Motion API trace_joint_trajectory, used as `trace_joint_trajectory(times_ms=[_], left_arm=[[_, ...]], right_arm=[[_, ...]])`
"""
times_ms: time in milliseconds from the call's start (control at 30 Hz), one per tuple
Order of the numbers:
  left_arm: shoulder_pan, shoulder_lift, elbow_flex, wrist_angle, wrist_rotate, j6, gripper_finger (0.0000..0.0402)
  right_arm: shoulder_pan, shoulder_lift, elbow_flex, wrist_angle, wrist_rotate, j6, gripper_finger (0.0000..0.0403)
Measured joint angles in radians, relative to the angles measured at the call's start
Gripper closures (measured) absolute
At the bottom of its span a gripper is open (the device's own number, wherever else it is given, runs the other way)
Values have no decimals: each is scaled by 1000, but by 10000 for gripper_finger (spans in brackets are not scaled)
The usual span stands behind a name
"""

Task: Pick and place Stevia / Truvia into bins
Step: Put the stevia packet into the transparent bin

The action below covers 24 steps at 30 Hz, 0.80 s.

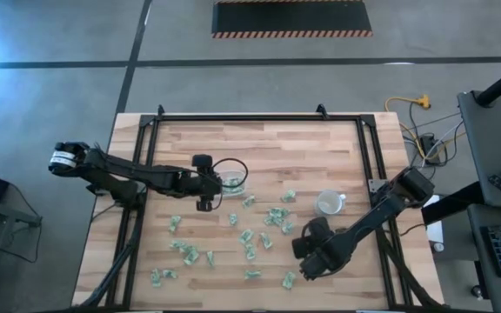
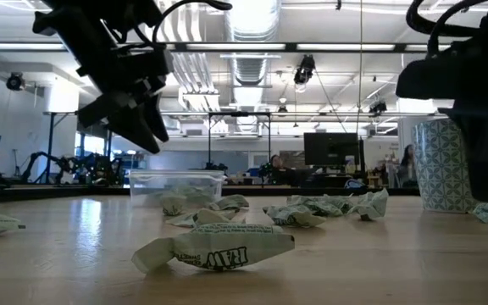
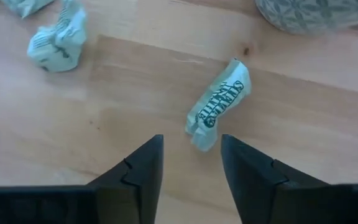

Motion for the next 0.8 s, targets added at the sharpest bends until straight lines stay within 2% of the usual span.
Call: trace_joint_trajectory(times_ms=[300, 700, 800], left_arm=[[0, -3, 0, 0, -2, 0, 177], [0, -4, 0, 0, -2, -1, 178], [0, -4, 0, 0, -2, -2, 178]], right_arm=[[-13, 4, 0, 19, 4, 77, 218], [-47, 4, -54, 53, 3, 80, 222], [-46, 4, -67, 68, -27, 75, 231]])
